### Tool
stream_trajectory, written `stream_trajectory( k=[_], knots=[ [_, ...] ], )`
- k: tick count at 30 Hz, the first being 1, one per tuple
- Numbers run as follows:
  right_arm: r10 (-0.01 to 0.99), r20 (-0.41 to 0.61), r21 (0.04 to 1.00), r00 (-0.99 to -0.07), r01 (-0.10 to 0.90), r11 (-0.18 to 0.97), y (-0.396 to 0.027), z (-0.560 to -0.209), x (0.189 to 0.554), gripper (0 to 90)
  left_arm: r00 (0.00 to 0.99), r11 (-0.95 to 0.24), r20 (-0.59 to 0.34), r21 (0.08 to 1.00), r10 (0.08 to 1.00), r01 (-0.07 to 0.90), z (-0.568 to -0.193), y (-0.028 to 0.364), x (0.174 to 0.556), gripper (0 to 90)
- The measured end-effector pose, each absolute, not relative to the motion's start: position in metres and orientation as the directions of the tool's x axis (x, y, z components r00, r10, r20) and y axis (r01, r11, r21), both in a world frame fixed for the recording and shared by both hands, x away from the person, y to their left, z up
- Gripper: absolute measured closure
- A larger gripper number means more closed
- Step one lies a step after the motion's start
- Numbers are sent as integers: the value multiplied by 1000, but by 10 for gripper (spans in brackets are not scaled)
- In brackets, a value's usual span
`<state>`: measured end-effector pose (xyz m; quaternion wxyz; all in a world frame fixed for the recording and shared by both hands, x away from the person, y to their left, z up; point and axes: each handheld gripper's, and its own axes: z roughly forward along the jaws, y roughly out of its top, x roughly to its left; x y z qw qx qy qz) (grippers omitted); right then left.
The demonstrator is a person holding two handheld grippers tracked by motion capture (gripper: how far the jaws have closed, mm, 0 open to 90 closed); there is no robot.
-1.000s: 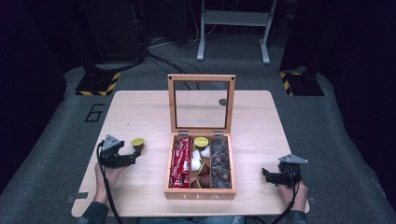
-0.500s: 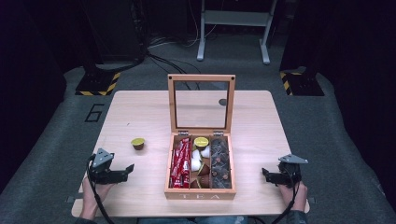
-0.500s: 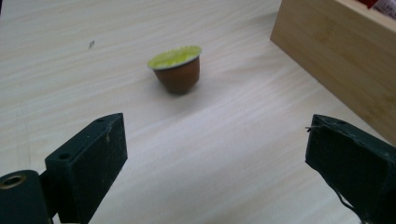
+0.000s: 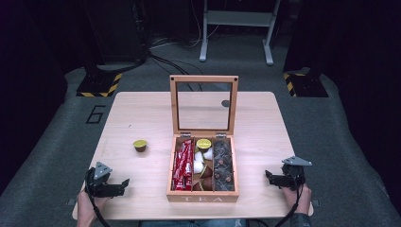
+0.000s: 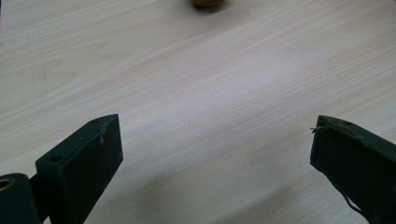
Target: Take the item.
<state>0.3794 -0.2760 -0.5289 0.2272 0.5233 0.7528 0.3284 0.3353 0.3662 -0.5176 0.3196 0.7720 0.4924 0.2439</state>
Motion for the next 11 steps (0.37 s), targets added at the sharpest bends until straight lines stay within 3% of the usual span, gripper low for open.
stream_trajectory(
  k=[5, 11],
  knots=[
    [937, -1, 733, -349, 638, 238, -276, -529, 379, 81, 408, -340, 79, 706, 909, 621, -528, 366, 337, 20],
    [938, 4, 731, -347, 641, 234, -276, -529, 379, 81, 391, -271, 0, 720, 920, 638, -532, 373, 340, 0]
  ],
)
